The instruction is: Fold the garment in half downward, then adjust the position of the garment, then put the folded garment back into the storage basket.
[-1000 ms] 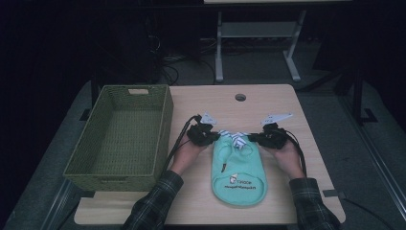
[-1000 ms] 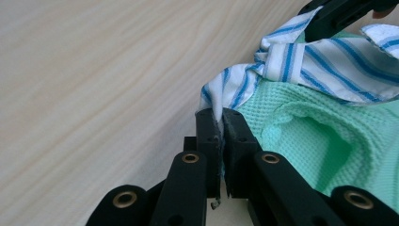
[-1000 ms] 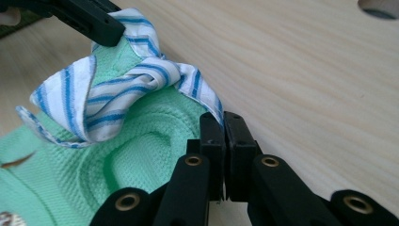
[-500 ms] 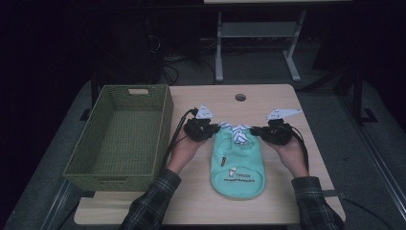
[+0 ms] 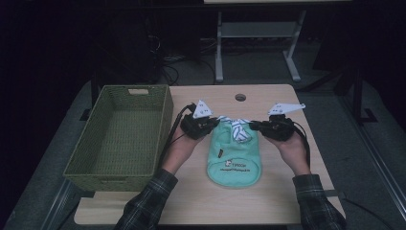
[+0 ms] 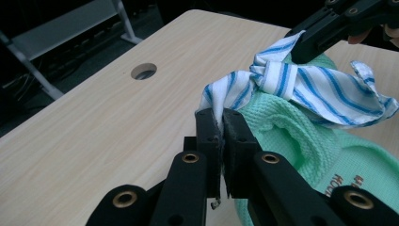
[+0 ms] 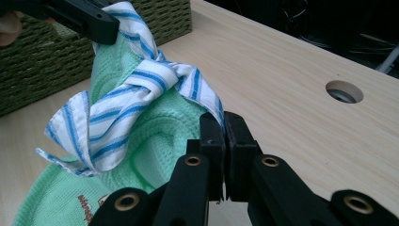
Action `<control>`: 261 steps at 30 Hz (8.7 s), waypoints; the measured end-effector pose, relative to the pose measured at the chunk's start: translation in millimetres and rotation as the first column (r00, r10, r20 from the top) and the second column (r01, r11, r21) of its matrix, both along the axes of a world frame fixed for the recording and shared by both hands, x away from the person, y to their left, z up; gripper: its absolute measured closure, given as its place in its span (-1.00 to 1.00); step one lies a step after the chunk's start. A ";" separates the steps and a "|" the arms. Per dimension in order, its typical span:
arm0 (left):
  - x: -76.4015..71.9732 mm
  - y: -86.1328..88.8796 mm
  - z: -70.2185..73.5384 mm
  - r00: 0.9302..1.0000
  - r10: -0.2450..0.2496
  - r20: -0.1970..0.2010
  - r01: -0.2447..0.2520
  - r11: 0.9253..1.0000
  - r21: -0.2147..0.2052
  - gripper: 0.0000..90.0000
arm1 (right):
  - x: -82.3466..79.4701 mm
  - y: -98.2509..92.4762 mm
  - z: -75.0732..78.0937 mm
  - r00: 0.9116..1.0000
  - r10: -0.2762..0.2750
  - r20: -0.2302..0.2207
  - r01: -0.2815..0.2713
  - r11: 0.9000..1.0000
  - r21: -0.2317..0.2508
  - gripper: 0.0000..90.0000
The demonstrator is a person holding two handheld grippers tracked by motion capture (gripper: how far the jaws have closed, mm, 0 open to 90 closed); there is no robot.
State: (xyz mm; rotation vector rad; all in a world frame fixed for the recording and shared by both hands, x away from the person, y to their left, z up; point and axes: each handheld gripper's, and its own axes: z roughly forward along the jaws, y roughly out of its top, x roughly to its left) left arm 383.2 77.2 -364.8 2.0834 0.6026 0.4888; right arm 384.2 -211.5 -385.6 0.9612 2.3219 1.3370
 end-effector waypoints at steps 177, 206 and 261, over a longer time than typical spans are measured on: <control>-37.0 -32.6 -73.1 0.959 -0.107 -0.262 0.143 0.982 0.122 0.96 | -58.0 -2.0 -82.3 0.978 0.109 -0.179 -0.142 0.972 -0.185 1.00; -14.0 -25.8 -83.7 0.974 -0.075 -0.212 0.114 0.978 0.177 0.94 | -59.4 -13.0 -76.6 0.985 0.063 -0.161 -0.091 0.981 -0.169 1.00; -91.0 -36.5 -96.8 0.915 -0.239 -0.324 0.289 0.951 0.114 0.95 | -14.4 2.4 -83.9 0.973 0.085 -0.212 -0.120 0.981 -0.156 1.00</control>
